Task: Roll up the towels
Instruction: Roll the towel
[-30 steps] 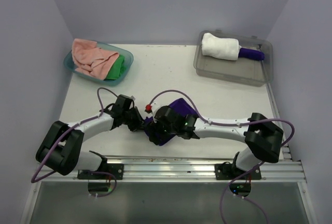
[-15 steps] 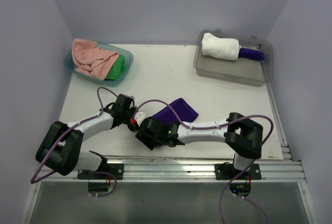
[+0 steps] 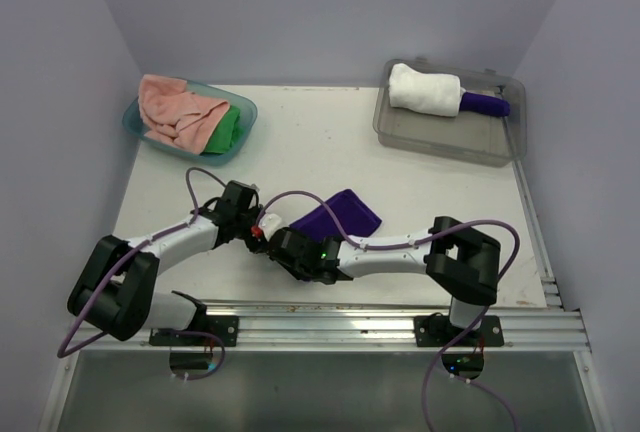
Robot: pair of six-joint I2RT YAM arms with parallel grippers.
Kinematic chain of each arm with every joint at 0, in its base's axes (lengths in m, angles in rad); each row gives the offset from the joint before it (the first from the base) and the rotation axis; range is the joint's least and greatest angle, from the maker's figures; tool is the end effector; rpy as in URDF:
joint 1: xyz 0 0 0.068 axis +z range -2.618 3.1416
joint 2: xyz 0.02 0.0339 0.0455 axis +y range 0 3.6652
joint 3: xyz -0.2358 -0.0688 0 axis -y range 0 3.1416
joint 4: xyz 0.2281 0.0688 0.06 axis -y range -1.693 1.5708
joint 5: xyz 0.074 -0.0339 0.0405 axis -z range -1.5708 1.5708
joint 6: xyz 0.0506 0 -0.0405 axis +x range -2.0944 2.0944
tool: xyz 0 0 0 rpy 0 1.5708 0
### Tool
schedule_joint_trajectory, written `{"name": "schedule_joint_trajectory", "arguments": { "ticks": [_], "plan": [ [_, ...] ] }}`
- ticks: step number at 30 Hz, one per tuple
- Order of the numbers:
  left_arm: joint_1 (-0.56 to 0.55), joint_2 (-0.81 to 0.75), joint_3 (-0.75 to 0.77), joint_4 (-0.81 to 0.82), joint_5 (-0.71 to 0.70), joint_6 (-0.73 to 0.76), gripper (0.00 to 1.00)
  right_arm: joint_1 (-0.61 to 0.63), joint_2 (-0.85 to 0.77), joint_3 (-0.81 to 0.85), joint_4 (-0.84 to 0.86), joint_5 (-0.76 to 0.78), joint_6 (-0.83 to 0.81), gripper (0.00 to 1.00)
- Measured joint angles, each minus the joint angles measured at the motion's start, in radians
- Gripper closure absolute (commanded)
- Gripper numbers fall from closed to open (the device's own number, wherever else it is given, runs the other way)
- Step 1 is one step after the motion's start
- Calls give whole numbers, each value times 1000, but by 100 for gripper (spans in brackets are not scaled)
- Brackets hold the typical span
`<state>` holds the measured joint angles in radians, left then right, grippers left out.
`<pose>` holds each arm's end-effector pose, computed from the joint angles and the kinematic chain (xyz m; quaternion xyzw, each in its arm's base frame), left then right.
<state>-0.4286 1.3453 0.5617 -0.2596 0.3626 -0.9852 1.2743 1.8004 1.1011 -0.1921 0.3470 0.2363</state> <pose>0.2038 -0.1129 0.1200 -0.2157 0.9260 -0.2989 0.0820 0.1226 0.3424 0.1476 -0.4107 0.8349 0.1065 0.3505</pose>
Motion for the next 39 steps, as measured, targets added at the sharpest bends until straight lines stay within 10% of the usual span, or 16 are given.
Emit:
{"name": "schedule_joint_trajectory", "arguments": {
  "ticks": [6,12,39],
  "plan": [
    [0,-28,6,-28,-7,4,54,-49,-13,-62,90,-115,61,100],
    [2,-60,60,-74,-25,14,38,-180,-93,-184,217,-310,177,100],
    [-10,-60,146,-41,43,91,50,-569,48,-478,987,-1008,875,100]
  ]
}}
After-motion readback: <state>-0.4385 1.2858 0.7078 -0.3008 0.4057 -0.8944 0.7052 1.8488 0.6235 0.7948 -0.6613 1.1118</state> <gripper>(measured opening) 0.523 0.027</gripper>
